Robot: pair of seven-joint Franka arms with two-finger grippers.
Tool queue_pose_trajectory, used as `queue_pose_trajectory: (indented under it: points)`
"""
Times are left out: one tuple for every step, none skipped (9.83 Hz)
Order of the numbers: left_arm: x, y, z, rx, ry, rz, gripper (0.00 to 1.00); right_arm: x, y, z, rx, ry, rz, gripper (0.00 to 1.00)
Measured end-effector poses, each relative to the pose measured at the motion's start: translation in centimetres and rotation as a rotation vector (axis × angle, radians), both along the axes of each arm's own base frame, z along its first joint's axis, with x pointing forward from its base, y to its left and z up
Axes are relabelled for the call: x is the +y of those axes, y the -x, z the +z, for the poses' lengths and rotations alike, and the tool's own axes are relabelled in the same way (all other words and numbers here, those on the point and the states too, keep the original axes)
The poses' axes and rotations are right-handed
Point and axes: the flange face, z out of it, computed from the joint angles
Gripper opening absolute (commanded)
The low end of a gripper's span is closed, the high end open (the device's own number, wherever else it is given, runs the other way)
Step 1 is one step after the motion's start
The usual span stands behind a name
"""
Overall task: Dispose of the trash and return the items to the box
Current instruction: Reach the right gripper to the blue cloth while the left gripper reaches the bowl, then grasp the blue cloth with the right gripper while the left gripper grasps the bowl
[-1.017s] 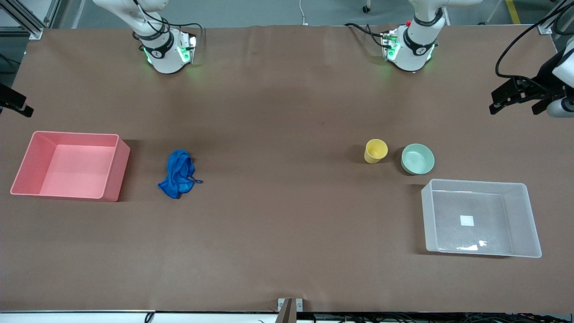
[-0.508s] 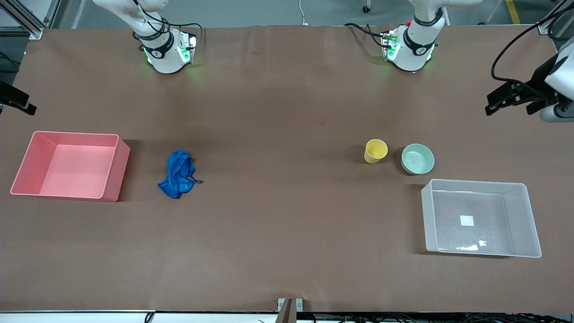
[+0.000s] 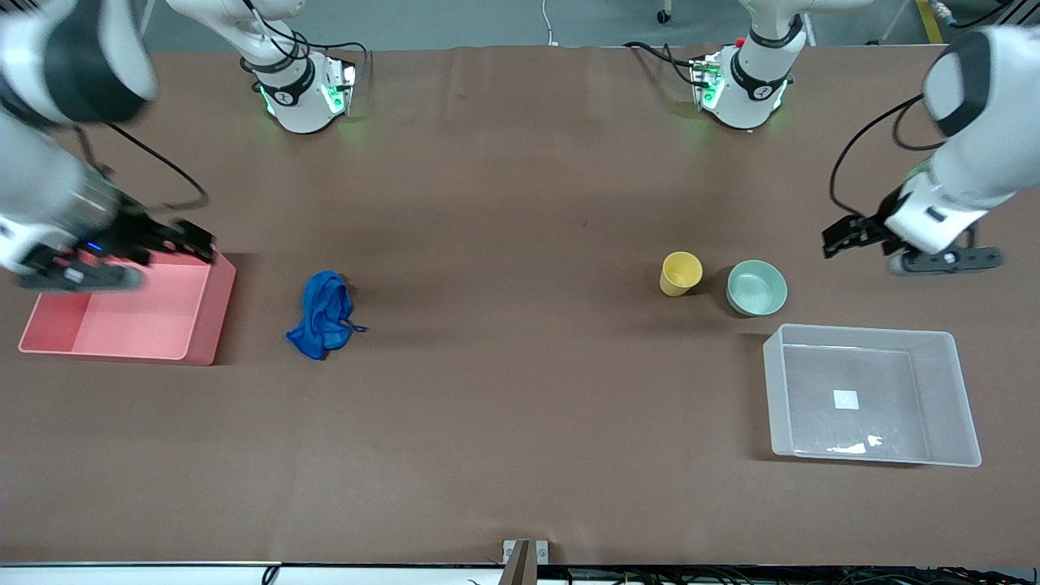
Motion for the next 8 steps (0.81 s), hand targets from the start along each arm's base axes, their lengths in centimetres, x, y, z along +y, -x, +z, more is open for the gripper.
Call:
queue_pose_trajectory:
  points:
    - [0.2, 1.0, -3.7, -0.030, 0.000, 0.003, 1.00, 0.6, -0.2, -5.6, -0.008, -0.006, 0.008, 1.00]
    - [0.4, 2.2, -7.3, -0.051, 0.000, 0.007, 1.00, 0.6, 0.0, -11.3, -0.016, -0.014, 0.007, 1.00]
    - [0.6, 3.1, -10.6, -0.069, -0.001, 0.010, 1.00, 0.5, 0.4, -16.5, -0.022, -0.021, -0.001, 1.00]
    - [0.7, 3.6, -13.6, -0.077, -0.003, 0.012, 1.00, 0.4, 0.8, -20.8, -0.020, -0.027, -0.023, 1.00]
    - [0.7, 3.8, -16.3, -0.077, -0.005, 0.012, 1.00, 0.5, 0.9, -24.0, -0.015, -0.033, -0.041, 1.00]
    - [0.7, 3.8, -18.7, -0.079, -0.007, 0.013, 0.93, 0.8, 1.0, -26.3, -0.013, -0.039, -0.050, 0.90]
    - [0.8, 3.8, -20.9, -0.088, -0.008, 0.015, 0.56, 1.1, 1.1, -27.6, -0.010, -0.041, -0.050, 0.80]
    - [0.9, 3.9, -22.8, -0.094, -0.010, 0.019, 0.11, 1.2, 1.3, -28.1, -0.004, -0.042, -0.051, 0.59]
